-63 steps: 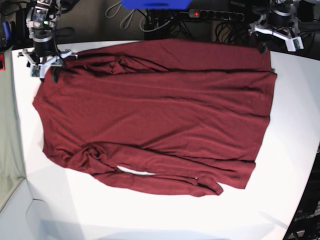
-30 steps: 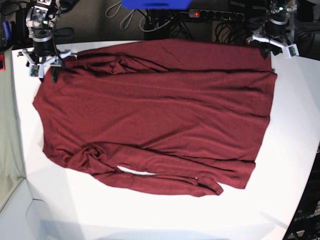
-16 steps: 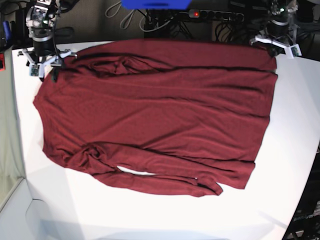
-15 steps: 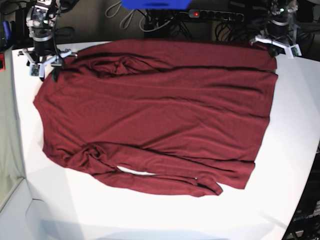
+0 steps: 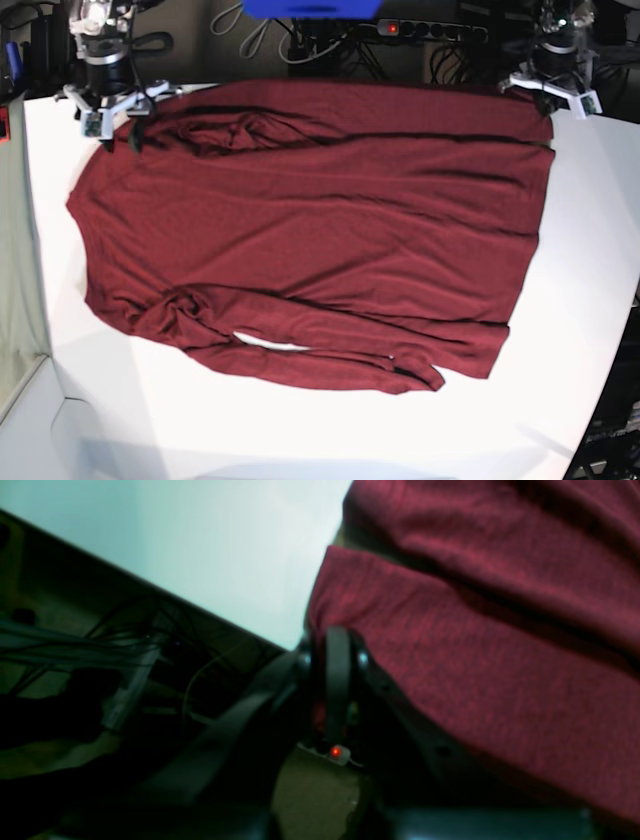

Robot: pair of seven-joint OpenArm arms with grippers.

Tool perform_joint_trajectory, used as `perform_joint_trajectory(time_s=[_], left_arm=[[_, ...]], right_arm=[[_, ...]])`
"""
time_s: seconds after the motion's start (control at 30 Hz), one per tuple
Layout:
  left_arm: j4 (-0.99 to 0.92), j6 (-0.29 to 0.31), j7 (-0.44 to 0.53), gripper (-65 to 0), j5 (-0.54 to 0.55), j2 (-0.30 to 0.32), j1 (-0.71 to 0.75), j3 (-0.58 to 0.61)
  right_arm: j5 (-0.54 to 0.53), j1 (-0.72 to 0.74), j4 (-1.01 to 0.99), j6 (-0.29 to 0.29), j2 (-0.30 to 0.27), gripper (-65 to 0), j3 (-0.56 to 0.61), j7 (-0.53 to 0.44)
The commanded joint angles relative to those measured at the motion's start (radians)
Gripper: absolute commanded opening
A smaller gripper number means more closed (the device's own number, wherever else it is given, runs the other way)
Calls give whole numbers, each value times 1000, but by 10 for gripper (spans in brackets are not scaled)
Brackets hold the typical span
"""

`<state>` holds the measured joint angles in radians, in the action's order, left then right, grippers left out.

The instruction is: Layout the t-shirt on the table in an organized manner, then fold the t-shirt properly

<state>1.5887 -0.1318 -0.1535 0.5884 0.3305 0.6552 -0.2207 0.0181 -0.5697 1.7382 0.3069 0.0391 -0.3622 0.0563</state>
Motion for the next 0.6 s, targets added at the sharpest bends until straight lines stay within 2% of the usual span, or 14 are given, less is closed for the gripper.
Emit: perform_joint_trajectory(time_s=[0.0,0.17,0.3,0.5,0.57], left_arm=[[2,65,-30,-650,28,6,-41,20],[2,65,-30,-650,28,6,-41,27],[2,65,-30,-650,28,6,-41,27],[2,65,-30,-650,28,8,-41,27],[2,65,-30,-650,28,8,-41,27]], right_arm=[[-10,-8,13,-2,-3,-379,7,-23],[-10,-11,16,-2,11,-378,48,93],[-10,-14,18,-2,38,-373,48,119],[-10,-56,18,-2,35,-247,85,119],[-10,-65,18,-2,34,-234,85,115]])
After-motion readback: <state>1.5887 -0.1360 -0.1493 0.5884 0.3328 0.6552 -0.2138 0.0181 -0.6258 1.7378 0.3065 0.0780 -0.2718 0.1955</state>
